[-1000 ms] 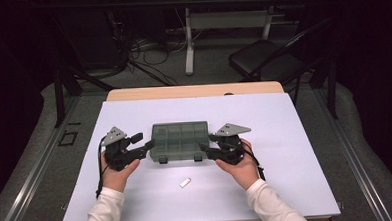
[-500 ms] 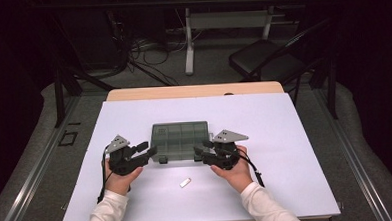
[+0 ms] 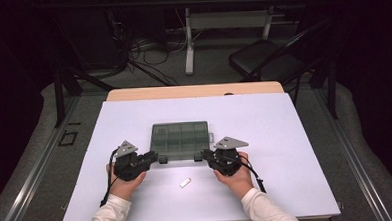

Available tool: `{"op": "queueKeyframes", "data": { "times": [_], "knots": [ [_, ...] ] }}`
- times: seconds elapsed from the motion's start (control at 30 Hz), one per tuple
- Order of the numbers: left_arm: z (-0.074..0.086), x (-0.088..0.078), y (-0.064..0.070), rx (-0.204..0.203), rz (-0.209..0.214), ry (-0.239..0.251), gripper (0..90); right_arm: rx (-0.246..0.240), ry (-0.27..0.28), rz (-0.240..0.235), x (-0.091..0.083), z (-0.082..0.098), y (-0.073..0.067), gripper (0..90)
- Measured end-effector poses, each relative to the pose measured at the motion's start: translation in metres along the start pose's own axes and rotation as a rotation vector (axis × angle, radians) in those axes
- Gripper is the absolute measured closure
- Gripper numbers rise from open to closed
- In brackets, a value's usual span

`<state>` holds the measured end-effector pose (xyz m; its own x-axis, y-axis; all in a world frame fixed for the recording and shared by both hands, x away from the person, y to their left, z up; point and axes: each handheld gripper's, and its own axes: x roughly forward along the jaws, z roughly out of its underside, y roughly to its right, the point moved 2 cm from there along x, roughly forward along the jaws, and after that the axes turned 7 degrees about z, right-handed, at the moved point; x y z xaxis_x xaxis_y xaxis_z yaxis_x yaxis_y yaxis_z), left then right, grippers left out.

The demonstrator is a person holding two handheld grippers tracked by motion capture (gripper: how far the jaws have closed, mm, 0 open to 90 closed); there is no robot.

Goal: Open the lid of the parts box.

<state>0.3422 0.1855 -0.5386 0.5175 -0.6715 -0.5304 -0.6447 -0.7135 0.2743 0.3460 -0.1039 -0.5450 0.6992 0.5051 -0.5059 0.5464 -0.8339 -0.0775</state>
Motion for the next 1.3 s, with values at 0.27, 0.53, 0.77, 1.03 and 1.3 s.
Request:
{"op": "queueKeyframes", "data": {
  "times": [0.27, 0.53, 0.77, 1.03, 1.3],
  "knots": [
    [0.003, 0.003, 0.002, 0.023, -0.009, -0.052, 90.0, -0.021, -0.063, 0.006, 0.007, 0.010, -0.004, 90.0],
    [0.008, 0.008, -0.001, 0.011, -0.033, -0.097, 90.0, -0.005, -0.107, 0.020, 0.013, 0.016, 0.002, 90.0],
    [0.010, 0.012, -0.003, 0.010, -0.041, -0.120, 90.0, 0.004, -0.115, 0.031, 0.015, 0.017, 0.007, 90.0],
    [0.011, 0.014, -0.004, 0.009, -0.054, -0.119, 90.0, 0.001, -0.114, 0.033, 0.016, 0.018, 0.008, 90.0],
    [0.011, 0.016, -0.003, 0.018, -0.043, -0.131, 90.0, 0.003, -0.105, 0.023, 0.016, 0.018, 0.007, 90.0]
  ]
}}
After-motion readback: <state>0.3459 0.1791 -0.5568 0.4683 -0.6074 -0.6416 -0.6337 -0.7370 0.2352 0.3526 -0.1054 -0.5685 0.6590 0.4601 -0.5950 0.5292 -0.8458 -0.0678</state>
